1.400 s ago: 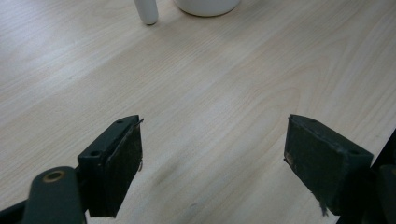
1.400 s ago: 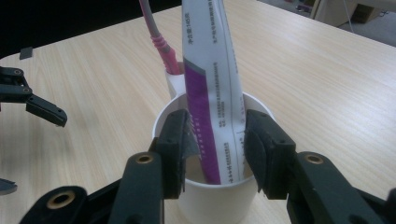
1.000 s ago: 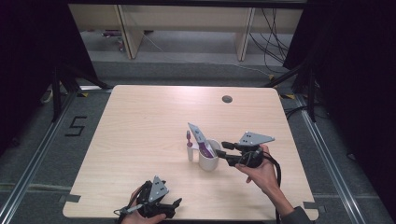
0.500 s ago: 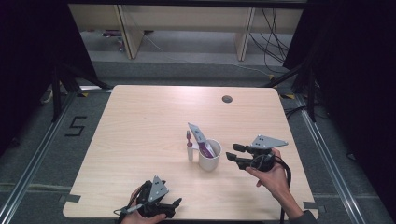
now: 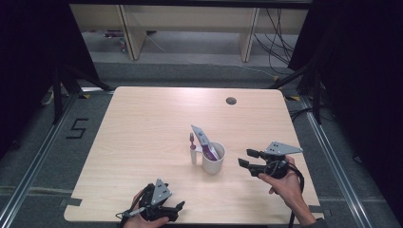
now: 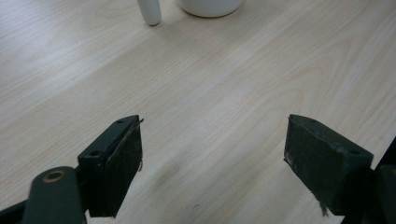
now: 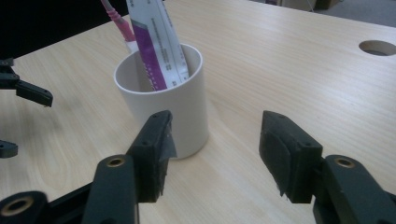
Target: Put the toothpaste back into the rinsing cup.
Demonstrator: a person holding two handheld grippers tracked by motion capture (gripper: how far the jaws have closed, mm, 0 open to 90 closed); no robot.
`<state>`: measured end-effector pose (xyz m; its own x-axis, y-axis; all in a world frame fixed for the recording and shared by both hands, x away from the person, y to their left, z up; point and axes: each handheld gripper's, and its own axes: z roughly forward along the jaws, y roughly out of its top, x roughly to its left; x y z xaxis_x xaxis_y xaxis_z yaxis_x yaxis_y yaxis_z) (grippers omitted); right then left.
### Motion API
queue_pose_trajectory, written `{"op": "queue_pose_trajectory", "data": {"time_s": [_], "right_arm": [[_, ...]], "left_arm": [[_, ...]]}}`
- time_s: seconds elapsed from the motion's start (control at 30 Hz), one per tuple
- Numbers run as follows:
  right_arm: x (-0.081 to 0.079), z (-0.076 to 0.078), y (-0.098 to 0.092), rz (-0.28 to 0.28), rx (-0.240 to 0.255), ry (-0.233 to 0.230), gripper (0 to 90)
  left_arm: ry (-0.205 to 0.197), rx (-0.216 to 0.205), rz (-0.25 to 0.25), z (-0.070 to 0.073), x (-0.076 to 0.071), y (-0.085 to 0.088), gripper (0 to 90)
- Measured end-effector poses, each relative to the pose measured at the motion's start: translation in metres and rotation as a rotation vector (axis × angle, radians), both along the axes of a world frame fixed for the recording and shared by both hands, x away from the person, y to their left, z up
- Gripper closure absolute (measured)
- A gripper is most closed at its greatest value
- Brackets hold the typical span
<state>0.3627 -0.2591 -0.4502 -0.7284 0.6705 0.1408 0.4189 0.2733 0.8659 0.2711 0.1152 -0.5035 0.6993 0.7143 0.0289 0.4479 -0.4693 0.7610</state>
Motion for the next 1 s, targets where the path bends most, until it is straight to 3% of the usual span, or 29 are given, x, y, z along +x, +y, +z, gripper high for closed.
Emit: {"op": "queue_pose_trajectory", "data": {"time_s": [0.1,0.13,0.17,0.23,0.27,0.3,0.33,0.37,0.4,0.5,0.53,0.63,0.67,0.7,0.77,0.8,0.87,0.9,0.93,1.0], "right_arm": [[-0.001,-0.002,-0.005,-0.005,-0.014,-0.011,42.4],[-0.003,-0.003,-0.005,-0.013,0.005,0.028,41.5],[-0.002,-0.004,-0.007,-0.006,0.000,0.001,41.1],[-0.005,-0.005,-0.009,-0.024,0.007,0.022,39.5],[-0.003,-0.005,-0.011,-0.019,-0.007,0.003,39.0],[-0.004,-0.006,-0.011,-0.026,0.006,0.017,38.6],[-0.003,-0.007,-0.014,-0.028,-0.006,-0.020,37.8],[-0.006,-0.006,-0.014,-0.040,0.003,0.032,37.2],[-0.005,-0.007,-0.017,-0.030,0.001,0.007,36.7],[-0.007,-0.008,-0.020,-0.051,0.002,0.022,35.6],[-0.007,-0.008,-0.022,-0.041,0.003,0.005,35.2],[-0.009,-0.009,-0.025,-0.052,0.006,0.012,33.6],[-0.012,-0.008,-0.025,-0.067,0.018,0.041,33.2],[-0.010,-0.009,-0.028,-0.063,0.007,0.005,32.7],[-0.013,-0.009,-0.031,-0.083,0.013,0.045,31.0],[-0.013,-0.010,-0.032,-0.078,0.019,0.027,30.6],[-0.014,-0.011,-0.036,-0.081,0.004,0.016,29.9],[-0.016,-0.012,-0.037,-0.090,0.011,0.022,29.5],[-0.019,-0.012,-0.038,-0.096,0.011,0.047,29.3],[-0.021,-0.014,-0.040,-0.097,0.024,0.042,29.3]], "left_arm": [[-0.001,-0.019,0.003,0.000,0.000,-0.001,19.0],[-0.005,-0.006,0.004,0.001,0.001,0.000,19.0],[-0.002,-0.003,0.000,0.000,0.001,0.000,19.0],[0.000,-0.006,0.002,0.000,0.000,0.000,19.0],[-0.001,-0.005,0.002,0.000,0.001,0.000,19.0],[-0.002,-0.004,0.002,0.000,0.001,0.000,19.0],[-0.003,-0.003,0.001,0.000,0.001,0.000,19.0],[-0.004,-0.003,-0.001,0.000,0.001,0.000,19.0],[-0.004,-0.014,0.004,0.000,0.001,0.000,19.0],[-0.005,-0.002,0.000,0.000,0.001,0.000,19.0],[-0.005,-0.004,0.000,0.000,0.001,0.001,19.0],[0.001,-0.024,0.002,0.000,-0.001,0.000,19.0],[-0.003,-0.003,-0.002,0.001,0.000,0.001,19.0],[-0.004,-0.013,0.004,0.000,0.001,0.001,19.0],[-0.001,-0.033,0.009,0.000,0.000,0.001,19.0],[-0.001,0.008,-0.006,0.001,0.001,0.003,18.9],[-0.002,-0.013,0.005,0.001,0.000,0.001,18.9],[-0.006,-0.001,-0.001,0.001,0.000,0.001,19.0],[-0.004,-0.020,0.004,0.001,0.000,0.000,19.0],[0.000,-0.022,0.001,0.000,-0.001,0.000,19.0]]}}
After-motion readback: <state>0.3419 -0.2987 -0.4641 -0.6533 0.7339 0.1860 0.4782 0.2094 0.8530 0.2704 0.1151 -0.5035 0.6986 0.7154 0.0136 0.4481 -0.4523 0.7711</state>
